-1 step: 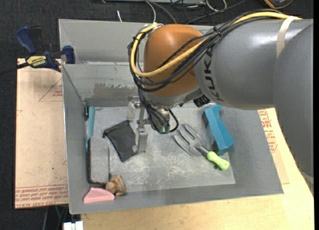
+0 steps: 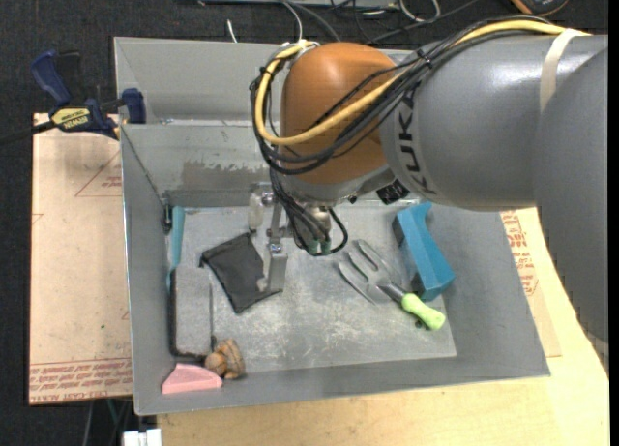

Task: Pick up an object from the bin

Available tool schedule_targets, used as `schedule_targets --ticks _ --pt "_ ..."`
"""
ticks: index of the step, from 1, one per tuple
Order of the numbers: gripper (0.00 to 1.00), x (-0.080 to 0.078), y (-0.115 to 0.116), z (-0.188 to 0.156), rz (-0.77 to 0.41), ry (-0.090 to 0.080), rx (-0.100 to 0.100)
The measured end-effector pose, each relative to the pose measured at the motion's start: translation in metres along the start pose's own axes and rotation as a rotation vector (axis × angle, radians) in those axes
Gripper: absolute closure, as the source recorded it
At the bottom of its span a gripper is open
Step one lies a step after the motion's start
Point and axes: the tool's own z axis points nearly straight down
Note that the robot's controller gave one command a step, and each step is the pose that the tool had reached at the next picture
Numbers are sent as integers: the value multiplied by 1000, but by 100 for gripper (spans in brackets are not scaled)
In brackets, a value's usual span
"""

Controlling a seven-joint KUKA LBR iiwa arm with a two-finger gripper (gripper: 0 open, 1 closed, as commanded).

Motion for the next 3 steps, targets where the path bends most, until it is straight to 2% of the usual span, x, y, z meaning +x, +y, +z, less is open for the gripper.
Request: schedule_targets --ticks 1,2,3 --pt "0 -41 -7 33 -114 -12 -3" --pt "0 -50 -20 64 -41 0 -1" --pt "0 -47 -30 100 151 -4 -2"
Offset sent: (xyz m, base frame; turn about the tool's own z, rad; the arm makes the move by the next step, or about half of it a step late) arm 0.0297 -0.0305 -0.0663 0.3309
